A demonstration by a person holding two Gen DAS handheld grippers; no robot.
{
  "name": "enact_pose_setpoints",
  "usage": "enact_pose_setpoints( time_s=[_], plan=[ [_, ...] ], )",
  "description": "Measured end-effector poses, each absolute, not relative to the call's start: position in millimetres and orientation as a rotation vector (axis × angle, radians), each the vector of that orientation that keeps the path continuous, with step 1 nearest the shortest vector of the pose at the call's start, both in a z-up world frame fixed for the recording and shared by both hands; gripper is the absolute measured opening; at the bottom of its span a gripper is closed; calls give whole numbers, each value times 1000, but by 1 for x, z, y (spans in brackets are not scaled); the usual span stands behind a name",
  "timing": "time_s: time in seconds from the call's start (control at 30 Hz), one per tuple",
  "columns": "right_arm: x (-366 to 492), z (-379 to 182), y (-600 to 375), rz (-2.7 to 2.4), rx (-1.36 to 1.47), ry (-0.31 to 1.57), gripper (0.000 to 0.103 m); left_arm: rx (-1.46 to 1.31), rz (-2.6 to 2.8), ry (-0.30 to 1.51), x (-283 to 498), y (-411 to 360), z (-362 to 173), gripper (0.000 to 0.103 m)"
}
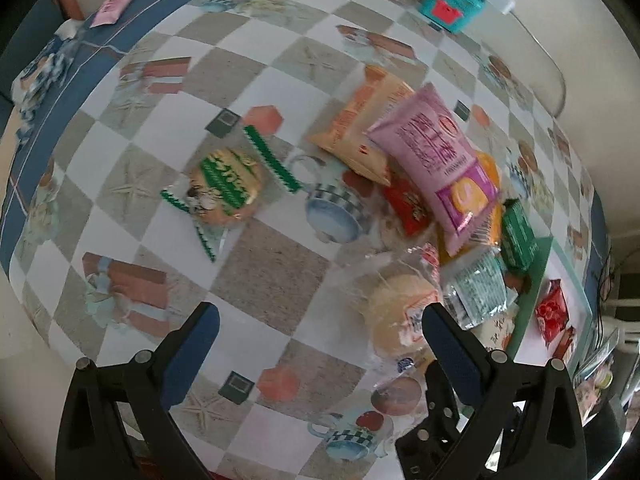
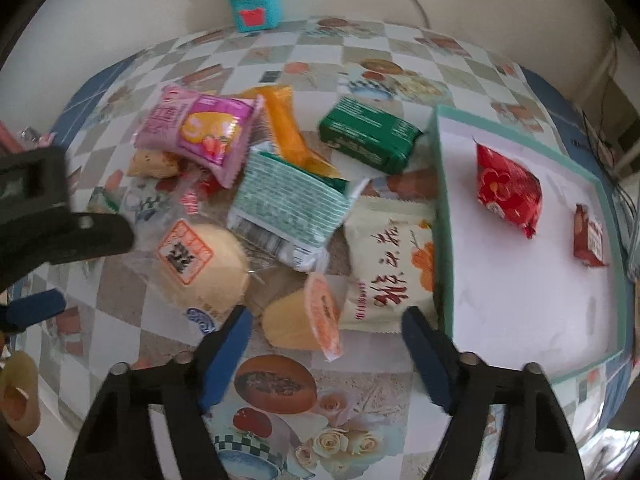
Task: Organize snacks
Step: 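Move both tools back over the snack pile, then grasp the wrapped round bun with the left tool while the right tool grasps the orange jelly cup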
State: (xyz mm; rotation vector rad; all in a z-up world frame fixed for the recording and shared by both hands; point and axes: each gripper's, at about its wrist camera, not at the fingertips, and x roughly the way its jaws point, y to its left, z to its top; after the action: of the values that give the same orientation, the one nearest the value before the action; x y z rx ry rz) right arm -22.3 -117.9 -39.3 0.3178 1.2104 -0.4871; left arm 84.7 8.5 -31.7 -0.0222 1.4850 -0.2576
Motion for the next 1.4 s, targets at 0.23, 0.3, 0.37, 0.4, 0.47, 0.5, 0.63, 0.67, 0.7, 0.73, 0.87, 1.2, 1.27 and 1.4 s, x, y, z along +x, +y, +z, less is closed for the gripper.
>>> enact_pose_setpoints(
  time_s=[0.23,0.3,0.37,0.4,0.47,0.5,0.63,0.67,0.7,0.73,0.87,1.2,1.27,1.4],
  plan=[
    [-18,-49,-111,-447,305,1238,65,7,-314,1500,80,-9,-37,101],
    [-17,-51,-111,-445,308,1239,60,17,-317,1518,80,-16,-43,101],
    [-18,-51,-112,-447,305,1235,59,23,-324,1532,78,-20,-48,101],
    [-18,-51,-113,-443,303,1233,59,23,-327,1541,78,-22,-50,101],
    [-18,-52,-112,-438,300,1232,58,21,-333,1557,77,-25,-55,101],
    [-18,-52,-113,-437,300,1231,58,21,-334,1566,77,-27,-58,101],
    [-19,-53,-113,-428,308,1230,54,5,-342,1600,78,-30,-69,101],
    [-19,-53,-112,-426,307,1229,52,-4,-346,1605,78,-31,-70,99],
    [-20,-52,-111,-421,309,1227,51,-14,-350,1607,79,-31,-71,91],
    [-20,-51,-111,-416,312,1224,49,-34,-362,1608,80,-30,-72,83],
    [-20,-48,-113,-398,335,1206,41,-86,-420,1604,80,-33,-68,60],
    [-24,-39,-121,-378,408,1183,41,-114,-428,1564,92,-24,-44,39],
    [-26,-35,-125,-377,423,1166,41,-124,-424,1542,95,-19,-35,36],
    [-28,-24,-130,-380,439,1129,40,-143,-424,1518,95,-13,-27,28]
  ],
)
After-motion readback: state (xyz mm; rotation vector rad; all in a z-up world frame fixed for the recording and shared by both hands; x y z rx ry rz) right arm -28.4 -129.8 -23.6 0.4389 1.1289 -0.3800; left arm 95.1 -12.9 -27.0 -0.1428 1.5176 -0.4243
